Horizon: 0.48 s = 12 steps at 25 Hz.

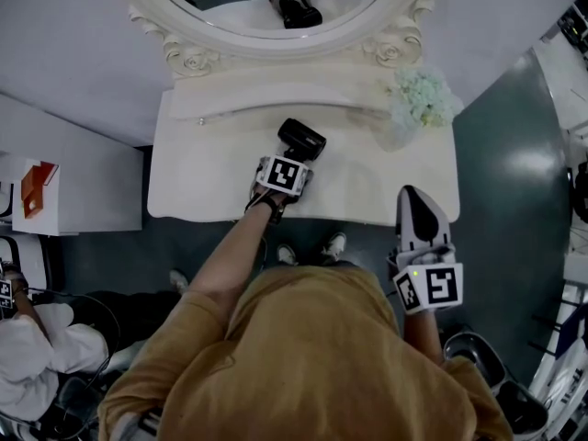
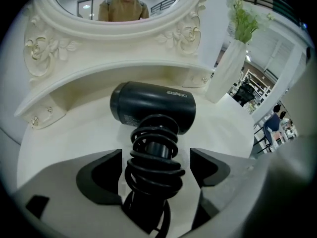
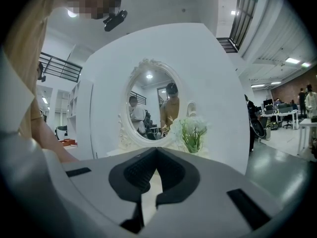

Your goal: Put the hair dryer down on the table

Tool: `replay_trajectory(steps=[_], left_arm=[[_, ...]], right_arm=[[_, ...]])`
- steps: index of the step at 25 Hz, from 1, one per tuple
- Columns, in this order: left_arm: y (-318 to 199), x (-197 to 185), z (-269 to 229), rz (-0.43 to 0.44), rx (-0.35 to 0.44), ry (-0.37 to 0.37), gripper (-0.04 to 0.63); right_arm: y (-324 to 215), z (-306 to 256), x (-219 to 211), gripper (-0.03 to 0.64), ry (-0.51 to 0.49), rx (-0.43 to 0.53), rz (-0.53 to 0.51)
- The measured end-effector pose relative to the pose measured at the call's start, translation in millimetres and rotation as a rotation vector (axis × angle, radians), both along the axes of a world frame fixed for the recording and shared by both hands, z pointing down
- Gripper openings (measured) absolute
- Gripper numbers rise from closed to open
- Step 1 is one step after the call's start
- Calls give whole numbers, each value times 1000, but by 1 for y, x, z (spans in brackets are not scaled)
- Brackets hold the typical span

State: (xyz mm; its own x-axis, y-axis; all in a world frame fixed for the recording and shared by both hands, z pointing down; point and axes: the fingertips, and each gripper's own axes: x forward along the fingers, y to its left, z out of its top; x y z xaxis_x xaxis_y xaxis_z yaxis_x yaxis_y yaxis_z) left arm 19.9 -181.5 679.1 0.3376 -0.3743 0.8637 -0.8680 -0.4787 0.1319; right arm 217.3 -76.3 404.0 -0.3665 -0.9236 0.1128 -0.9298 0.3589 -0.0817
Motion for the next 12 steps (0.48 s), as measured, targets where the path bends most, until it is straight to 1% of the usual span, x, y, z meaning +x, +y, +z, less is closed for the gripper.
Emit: replay_trajectory(steps=[1, 2, 4, 6, 9, 12], left_arm=[[-14, -3, -7, 0, 89, -16, 413], [-19, -5, -11, 1, 128, -25, 414], [-17, -7, -15, -1, 137, -25, 414], [-15, -6, -19, -7, 136, -8, 414], [-13, -13, -27, -28, 146, 2, 414], [-9, -23, -41, -71, 157, 46, 414]], right_arm=[[0, 0, 0, 3, 0, 0, -4], [0, 1, 0, 3, -1, 1, -7], [-1, 1, -2, 3, -3, 0, -11], [-4, 1, -5, 3, -7, 1, -16], [-7, 1, -14, 3, -9, 4, -32], [-8, 1, -26, 3, -8, 5, -53]])
